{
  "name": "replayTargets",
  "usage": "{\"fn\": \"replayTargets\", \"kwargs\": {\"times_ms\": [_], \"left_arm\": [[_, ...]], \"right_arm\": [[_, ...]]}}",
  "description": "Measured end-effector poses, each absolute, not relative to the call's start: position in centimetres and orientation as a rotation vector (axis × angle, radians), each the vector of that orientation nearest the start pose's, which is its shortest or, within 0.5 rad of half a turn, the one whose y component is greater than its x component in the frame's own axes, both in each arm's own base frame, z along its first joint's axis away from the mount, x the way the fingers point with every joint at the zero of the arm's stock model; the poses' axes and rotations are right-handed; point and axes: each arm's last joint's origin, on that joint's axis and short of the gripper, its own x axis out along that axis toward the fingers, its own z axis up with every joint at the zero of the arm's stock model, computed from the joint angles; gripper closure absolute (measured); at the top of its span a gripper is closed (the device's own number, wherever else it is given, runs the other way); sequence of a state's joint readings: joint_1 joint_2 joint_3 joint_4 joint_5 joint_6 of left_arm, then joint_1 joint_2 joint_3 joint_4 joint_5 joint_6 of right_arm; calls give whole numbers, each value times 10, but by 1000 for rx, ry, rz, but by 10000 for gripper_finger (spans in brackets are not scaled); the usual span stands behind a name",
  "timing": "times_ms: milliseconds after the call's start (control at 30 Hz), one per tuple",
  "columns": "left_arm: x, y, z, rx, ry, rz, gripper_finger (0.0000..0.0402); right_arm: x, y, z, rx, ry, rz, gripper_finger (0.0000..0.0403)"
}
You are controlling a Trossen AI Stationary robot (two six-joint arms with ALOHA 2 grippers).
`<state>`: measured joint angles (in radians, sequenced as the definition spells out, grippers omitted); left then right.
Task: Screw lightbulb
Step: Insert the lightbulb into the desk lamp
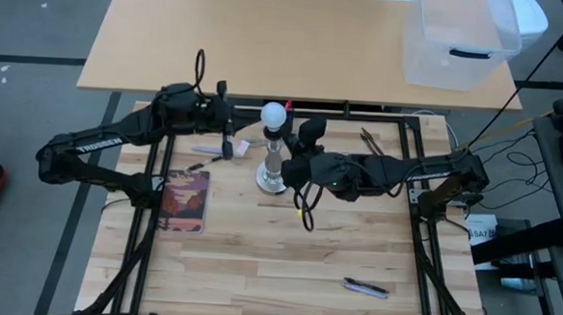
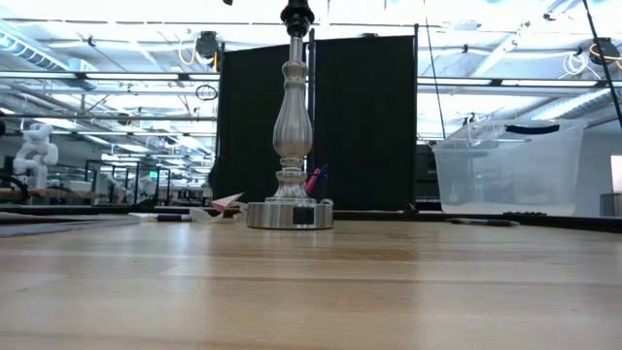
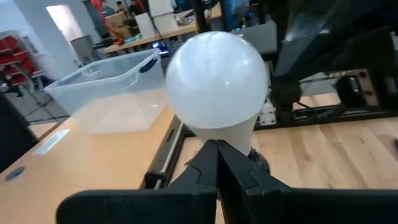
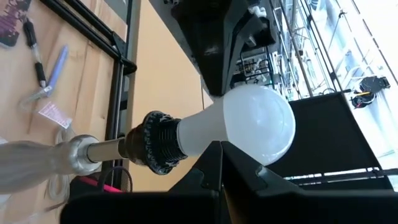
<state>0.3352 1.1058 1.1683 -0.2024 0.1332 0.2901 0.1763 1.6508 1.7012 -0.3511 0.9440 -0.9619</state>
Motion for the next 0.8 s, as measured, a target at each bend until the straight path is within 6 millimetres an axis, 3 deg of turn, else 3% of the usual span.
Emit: {"fn": "replayTargets", "kwargs": {"times_ms": [233, 467, 800], "left_arm": [[217, 65, 409, 266, 121, 150, 402], [221, 56, 414, 280, 58, 50, 402], [229, 63, 410, 280, 62, 77, 402]], "right_arm": [[362, 18, 411, -1078, 693, -638, 403], [363, -7, 412, -1082, 734, -693, 403], [367, -16, 421, -1142, 676, -686, 403]]}}
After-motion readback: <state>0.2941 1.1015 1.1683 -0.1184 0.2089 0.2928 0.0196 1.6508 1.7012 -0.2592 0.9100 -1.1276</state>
